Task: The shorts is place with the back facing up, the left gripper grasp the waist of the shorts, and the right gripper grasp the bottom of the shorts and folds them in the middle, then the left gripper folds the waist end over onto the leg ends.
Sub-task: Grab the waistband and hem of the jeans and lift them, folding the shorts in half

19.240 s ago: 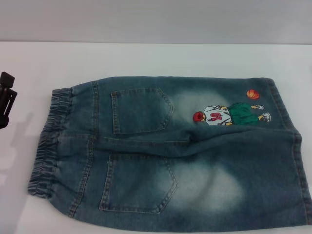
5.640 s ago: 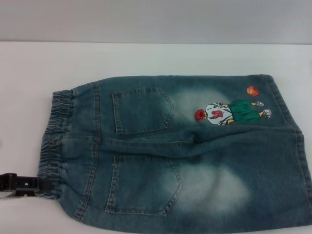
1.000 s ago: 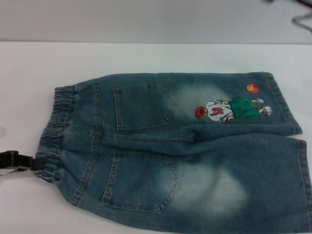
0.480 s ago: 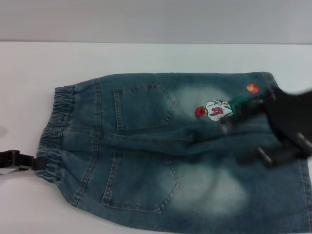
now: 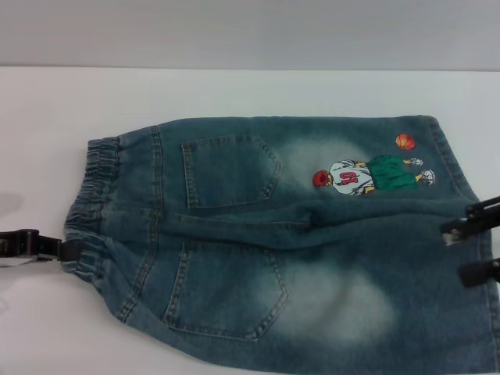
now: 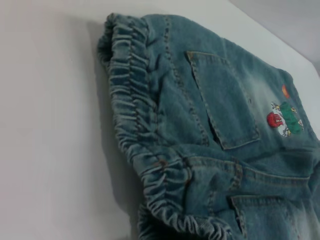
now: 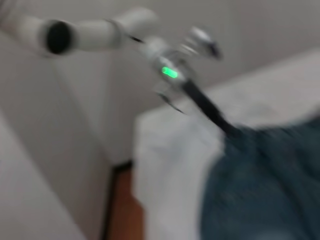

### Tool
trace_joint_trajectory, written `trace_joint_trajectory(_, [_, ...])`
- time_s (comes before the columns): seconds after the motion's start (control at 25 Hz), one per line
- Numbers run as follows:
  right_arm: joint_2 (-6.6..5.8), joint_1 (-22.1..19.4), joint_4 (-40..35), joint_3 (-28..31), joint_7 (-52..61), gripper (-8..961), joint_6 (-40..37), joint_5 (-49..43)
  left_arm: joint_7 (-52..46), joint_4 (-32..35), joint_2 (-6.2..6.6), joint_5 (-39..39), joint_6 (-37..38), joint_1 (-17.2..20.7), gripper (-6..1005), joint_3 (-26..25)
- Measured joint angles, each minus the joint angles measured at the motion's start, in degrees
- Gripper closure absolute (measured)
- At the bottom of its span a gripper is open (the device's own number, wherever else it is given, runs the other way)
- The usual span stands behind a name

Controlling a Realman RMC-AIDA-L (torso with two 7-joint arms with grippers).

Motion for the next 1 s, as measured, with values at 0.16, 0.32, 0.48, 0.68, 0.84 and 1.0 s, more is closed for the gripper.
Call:
trace_joint_trajectory(0.16, [-0.05,-0.7,-0.5,3.4,1.7,359,4.4,-6.9,0.2,0.2,-0.65,0.0,0.1,-0.4,957,0.1])
trace_joint_trajectory(0.32, [-0.07,-1.4,-1.1,5.3,2.2,359,7.4,-8.7,0.2,0.1,-1.24,0.0,0.1,-0.3,957,0.0])
trace_joint_trajectory(0.48, [-0.02,-1.6,-1.2,5.5,2.2,359,10.5,-8.8,0.3,0.5,-1.92,-0.3,0.1,0.2,957,-0.3])
trace_joint_trajectory(0.68, [1.01,-1.6,-1.9,6.9,2.2,359,14.5,-7.9,0.3,0.5,-2.26,-0.4,0.5,0.4,957,-0.4])
trace_joint_trajectory(0.84, [2.32,-2.8,-3.4,9.6,1.7,359,19.0,-4.6,0.3,0.5,-2.41,-0.4,1.6,0.0,957,-0.2])
trace_joint_trajectory(1.0, [2.68,-3.5,-3.5,9.6,0.6,359,20.9,-1.3,0.3,1.0,-2.65,-0.5,0.8,-0.1,956,-0.6])
